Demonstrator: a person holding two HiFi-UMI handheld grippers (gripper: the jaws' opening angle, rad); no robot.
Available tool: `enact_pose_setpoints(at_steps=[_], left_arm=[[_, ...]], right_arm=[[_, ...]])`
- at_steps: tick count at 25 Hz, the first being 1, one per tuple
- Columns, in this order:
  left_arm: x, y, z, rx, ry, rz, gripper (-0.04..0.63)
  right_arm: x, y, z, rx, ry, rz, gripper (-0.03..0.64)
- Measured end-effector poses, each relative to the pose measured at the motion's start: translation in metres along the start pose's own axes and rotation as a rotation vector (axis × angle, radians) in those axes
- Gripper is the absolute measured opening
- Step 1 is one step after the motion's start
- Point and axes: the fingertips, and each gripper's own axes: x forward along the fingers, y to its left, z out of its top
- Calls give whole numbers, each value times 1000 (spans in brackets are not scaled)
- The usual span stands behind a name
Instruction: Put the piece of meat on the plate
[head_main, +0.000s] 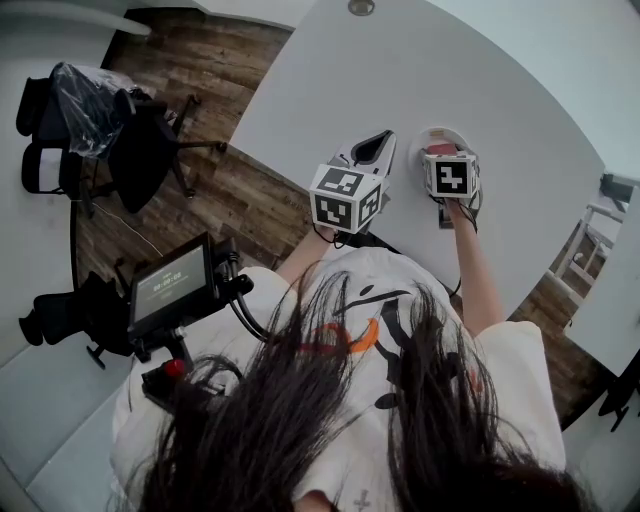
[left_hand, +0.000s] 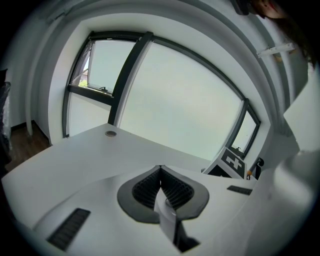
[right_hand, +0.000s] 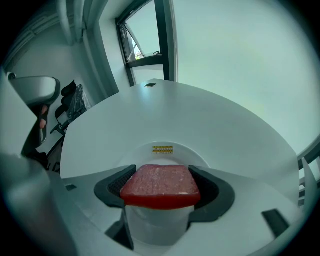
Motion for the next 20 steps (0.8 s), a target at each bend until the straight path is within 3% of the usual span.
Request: enact_pose_setpoints(at_steps=[8, 13, 18, 20], left_arm=[[1, -1, -1, 1, 6, 1, 6], [1, 0, -2, 0, 9, 2, 6], [1, 0, -3, -2, 9, 0, 6], [1, -3, -2, 1, 9, -5, 6]], right_arm=[[-2, -3, -5, 12, -41, -6, 334], [-15, -8, -12, -37, -87, -52, 334], [-19, -11, -31, 60, -85, -23, 334], [-21, -11, -36, 39, -91, -29, 334]])
